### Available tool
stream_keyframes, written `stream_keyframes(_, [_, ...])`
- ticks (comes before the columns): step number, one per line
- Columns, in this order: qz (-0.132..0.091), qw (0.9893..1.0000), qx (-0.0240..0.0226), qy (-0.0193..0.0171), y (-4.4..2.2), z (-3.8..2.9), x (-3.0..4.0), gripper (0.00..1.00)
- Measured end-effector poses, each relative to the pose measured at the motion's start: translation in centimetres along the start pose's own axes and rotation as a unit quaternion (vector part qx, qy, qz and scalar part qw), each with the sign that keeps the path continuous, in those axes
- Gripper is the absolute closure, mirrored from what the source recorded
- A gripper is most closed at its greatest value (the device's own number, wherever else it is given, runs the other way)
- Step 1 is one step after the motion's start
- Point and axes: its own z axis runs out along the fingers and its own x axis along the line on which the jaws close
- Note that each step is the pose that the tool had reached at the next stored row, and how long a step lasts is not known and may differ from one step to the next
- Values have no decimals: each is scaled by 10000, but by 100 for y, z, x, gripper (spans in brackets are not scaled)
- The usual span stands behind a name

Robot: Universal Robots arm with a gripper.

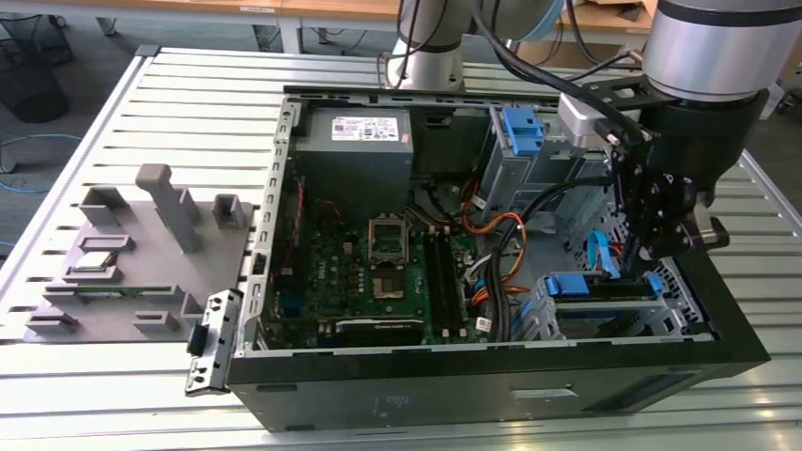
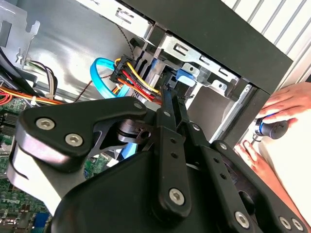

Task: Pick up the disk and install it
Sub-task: 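Insert the second disk wire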

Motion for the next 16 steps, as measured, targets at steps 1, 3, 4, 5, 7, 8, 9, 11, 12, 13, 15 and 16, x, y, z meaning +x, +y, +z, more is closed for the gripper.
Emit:
stream_keyframes(1, [0,10000,0,-1,1,6,-1,83])
stream_keyframes(3, [0,10000,0,0,3,14,-1,83])
stream_keyframes(4, [0,10000,0,1,3,16,-1,83])
stream_keyframes(5, [0,10000,0,2,4,17,-1,83])
stream_keyframes(7, [0,10000,0,0,5,24,-3,83])
stream_keyframes(8, [0,10000,0,-1,6,30,-4,83])
stream_keyframes(9, [0,10000,0,-1,7,36,-5,83])
stream_keyframes(11, [0,10000,0,-1,9,45,-7,83])
stream_keyframes(12, [0,10000,0,-1,10,49,-8,83])
stream_keyframes(13, [1,10000,0,-1,11,53,-9,83])
stream_keyframes(15, [1,10000,0,-2,13,62,-10,83])
stream_keyframes(16, [1,10000,0,-3,14,65,-11,83])
